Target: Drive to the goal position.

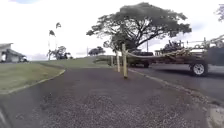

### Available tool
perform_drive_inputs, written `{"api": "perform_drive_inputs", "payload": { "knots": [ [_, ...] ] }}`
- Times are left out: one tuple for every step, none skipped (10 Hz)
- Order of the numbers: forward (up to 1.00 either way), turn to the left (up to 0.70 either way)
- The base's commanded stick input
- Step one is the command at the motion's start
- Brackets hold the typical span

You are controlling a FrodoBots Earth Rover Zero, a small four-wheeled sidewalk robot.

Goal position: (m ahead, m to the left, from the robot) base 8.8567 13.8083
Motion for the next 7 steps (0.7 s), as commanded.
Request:
{"api": "perform_drive_inputs", "payload": {
  "knots": [
    [0.69,0.35],
    [0.7,0.35],
    [0.7,0.35],
    [0.7,0.35],
    [0.7,0.35],
    [0.7,0.35],
    [0.7,0.35]
  ]
}}
